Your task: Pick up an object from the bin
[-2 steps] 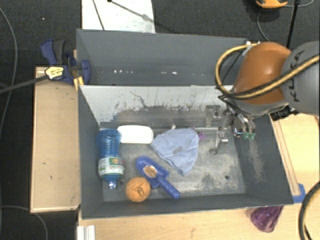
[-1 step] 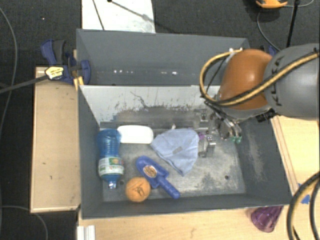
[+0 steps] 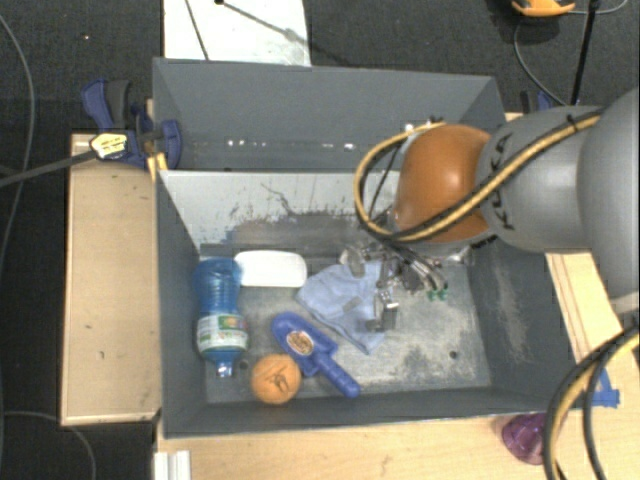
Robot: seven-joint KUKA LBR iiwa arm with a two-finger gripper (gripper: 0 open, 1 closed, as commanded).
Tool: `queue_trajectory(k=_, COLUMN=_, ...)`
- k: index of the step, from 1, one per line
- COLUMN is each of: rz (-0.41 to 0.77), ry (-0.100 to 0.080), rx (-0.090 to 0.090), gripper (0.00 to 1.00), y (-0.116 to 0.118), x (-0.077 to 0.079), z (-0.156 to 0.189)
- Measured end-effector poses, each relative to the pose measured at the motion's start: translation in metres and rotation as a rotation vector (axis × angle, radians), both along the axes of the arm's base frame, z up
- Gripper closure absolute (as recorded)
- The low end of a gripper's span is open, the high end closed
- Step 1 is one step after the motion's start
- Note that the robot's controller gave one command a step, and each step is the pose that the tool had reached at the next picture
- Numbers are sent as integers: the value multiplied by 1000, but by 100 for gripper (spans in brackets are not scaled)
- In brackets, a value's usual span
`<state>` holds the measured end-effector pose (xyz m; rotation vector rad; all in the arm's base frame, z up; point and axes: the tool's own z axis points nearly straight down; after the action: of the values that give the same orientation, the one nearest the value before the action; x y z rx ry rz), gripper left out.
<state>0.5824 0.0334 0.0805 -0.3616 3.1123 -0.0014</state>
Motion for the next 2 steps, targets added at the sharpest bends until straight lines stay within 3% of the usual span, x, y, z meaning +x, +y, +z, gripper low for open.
queue_trajectory(k=1, rz=-211, ry=-4, rx=3, gripper=100, y=13, x=1, z=-11)
queue_trajectory(k=2, rz=-225, ry=-5, rx=2, gripper=100, y=10, x=1, z=-9)
